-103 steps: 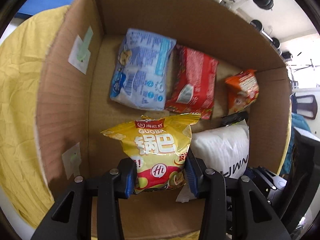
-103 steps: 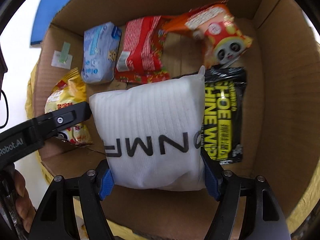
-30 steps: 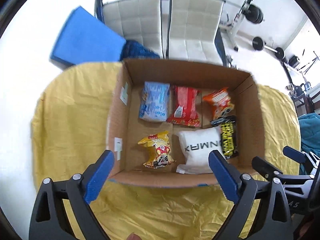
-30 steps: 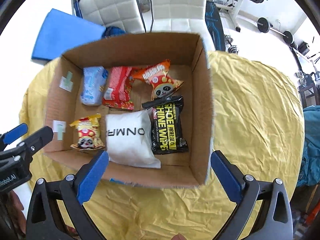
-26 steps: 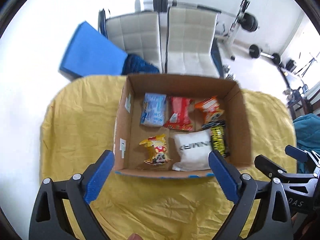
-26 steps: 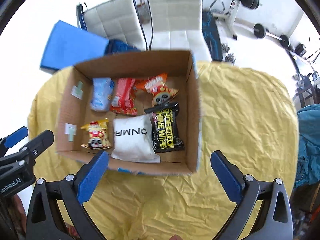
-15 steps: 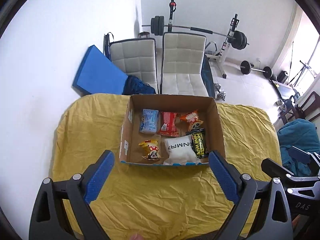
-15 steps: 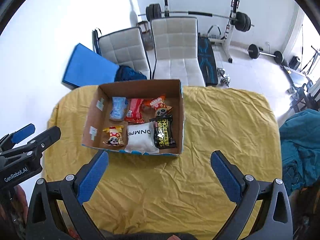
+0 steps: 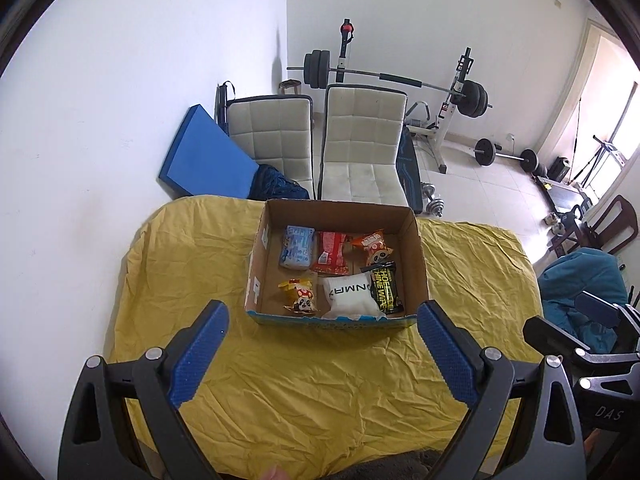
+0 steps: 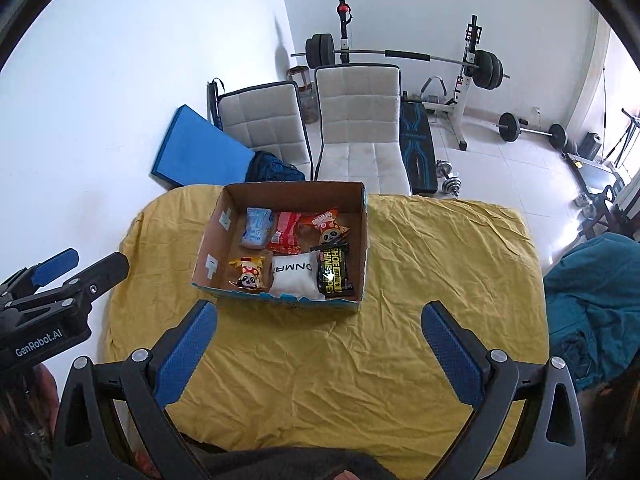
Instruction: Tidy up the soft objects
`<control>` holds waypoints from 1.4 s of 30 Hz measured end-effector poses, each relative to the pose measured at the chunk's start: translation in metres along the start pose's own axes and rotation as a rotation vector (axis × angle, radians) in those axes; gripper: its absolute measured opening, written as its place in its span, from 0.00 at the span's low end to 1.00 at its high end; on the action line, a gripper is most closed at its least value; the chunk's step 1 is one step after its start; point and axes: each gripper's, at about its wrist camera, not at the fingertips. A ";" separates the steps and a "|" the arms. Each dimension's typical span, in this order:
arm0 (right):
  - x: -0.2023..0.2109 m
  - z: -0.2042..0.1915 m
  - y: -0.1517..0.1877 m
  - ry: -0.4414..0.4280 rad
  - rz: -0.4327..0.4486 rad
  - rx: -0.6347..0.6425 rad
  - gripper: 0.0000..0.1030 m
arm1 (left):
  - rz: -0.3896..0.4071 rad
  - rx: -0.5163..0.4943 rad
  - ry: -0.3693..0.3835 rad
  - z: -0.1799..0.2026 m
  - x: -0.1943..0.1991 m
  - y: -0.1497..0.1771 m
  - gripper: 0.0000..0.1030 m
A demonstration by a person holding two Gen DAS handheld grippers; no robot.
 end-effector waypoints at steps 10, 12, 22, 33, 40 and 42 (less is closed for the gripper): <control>0.009 -0.002 0.002 0.011 0.003 0.001 1.00 | -0.009 -0.009 0.007 0.004 0.008 0.008 0.94; 0.009 -0.002 0.002 0.018 0.000 0.003 1.00 | -0.010 -0.010 0.009 0.003 0.007 0.008 0.94; 0.008 -0.001 0.004 0.036 0.002 -0.010 1.00 | -0.007 0.003 -0.001 0.002 0.008 0.014 0.94; 0.007 0.002 0.005 0.065 0.008 -0.035 1.00 | -0.018 0.014 -0.002 -0.001 0.006 0.019 0.94; 0.007 0.004 0.007 0.089 0.010 -0.050 1.00 | -0.022 0.015 0.002 -0.001 0.005 0.021 0.94; 0.008 0.004 0.008 0.086 0.015 -0.058 1.00 | -0.022 0.015 0.002 0.000 0.005 0.022 0.94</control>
Point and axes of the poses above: each gripper's, at about its wrist camera, not at the fingertips, and x roughly against the way its jaws point, z to its right, y to its underside, and after that the axes turned 11 degrees about x, right-handed
